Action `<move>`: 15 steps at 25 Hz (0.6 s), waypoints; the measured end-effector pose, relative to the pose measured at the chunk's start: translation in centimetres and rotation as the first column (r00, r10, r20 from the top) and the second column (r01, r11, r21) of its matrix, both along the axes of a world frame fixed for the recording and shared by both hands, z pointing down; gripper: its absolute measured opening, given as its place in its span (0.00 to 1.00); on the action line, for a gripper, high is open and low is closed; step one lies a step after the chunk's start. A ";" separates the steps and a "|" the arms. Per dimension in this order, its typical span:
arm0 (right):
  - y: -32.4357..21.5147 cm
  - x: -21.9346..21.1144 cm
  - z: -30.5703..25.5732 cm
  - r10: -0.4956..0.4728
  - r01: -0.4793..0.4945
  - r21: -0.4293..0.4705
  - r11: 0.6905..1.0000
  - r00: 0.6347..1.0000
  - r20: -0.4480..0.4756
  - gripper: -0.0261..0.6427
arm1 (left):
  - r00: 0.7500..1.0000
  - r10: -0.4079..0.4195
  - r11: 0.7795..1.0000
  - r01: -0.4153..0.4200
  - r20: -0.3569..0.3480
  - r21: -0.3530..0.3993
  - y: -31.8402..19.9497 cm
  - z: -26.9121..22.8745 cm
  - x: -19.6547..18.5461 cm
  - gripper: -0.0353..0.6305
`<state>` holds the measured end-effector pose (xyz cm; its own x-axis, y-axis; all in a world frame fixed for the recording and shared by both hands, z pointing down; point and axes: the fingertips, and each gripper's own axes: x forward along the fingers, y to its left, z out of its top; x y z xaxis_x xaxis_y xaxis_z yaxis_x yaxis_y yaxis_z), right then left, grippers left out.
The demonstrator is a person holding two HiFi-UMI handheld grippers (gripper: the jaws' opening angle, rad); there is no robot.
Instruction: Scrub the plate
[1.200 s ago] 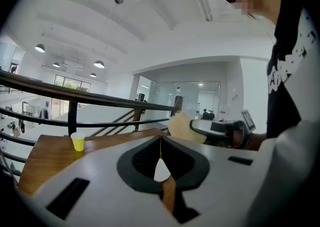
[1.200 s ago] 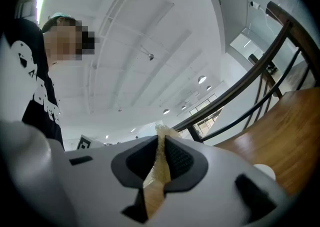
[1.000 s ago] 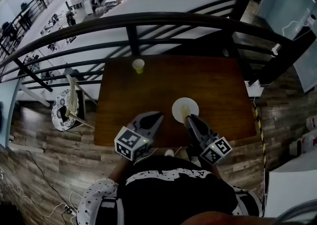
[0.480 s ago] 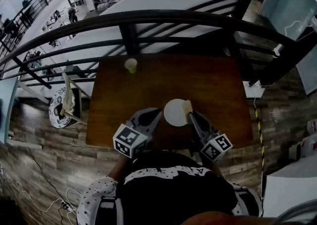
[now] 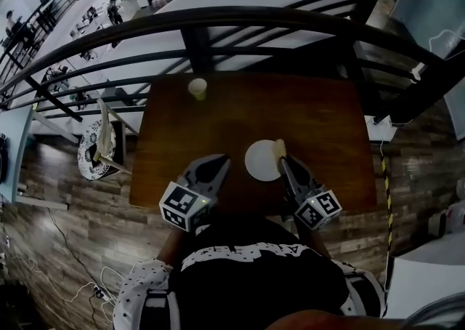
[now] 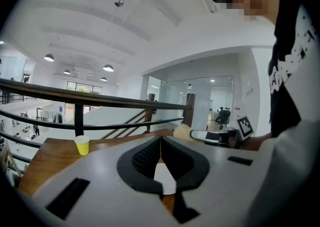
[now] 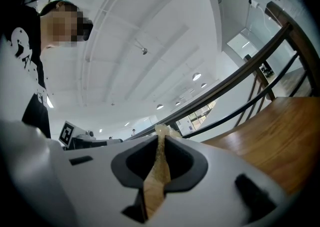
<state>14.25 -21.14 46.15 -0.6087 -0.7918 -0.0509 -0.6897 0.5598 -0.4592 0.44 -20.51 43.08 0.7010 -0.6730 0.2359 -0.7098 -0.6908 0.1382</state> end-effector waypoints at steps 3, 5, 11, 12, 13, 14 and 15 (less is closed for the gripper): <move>-0.4 0.5 0.7 0.018 -0.018 -0.006 1.000 1.000 -0.002 0.11 | 1.000 0.015 1.000 -0.015 -0.003 0.002 -0.9 0.3 0.6 0.07; -0.4 0.9 1.2 0.023 -0.023 -0.018 1.000 0.999 -0.030 0.11 | 0.999 0.039 0.999 -0.039 -0.017 0.015 -1.2 0.2 1.4 0.07; -1.2 1.5 2.5 0.014 -0.018 -0.026 0.999 0.991 -0.131 0.11 | 0.998 0.064 0.997 -0.063 -0.023 0.037 -3.0 -0.1 2.9 0.07; -1.4 1.9 2.9 0.020 -0.026 -0.036 0.999 0.989 -0.144 0.11 | 0.998 0.067 0.997 -0.066 -0.019 0.047 -3.1 -0.2 3.1 0.07; -1.6 2.3 3.4 0.026 -0.034 -0.049 0.998 0.988 -0.151 0.11 | 0.998 0.068 0.996 -0.067 -0.013 0.053 -3.2 -0.1 3.3 0.07; -1.9 2.5 3.7 0.029 -0.038 -0.062 0.997 0.988 -0.151 0.11 | 0.998 0.065 0.996 -0.065 -0.007 0.055 -3.3 0.0 3.3 0.07; -2.2 2.5 4.1 0.029 -0.040 -0.073 0.997 0.989 -0.145 0.11 | 0.998 0.060 0.997 -0.060 -0.004 0.053 -3.4 0.1 3.2 0.07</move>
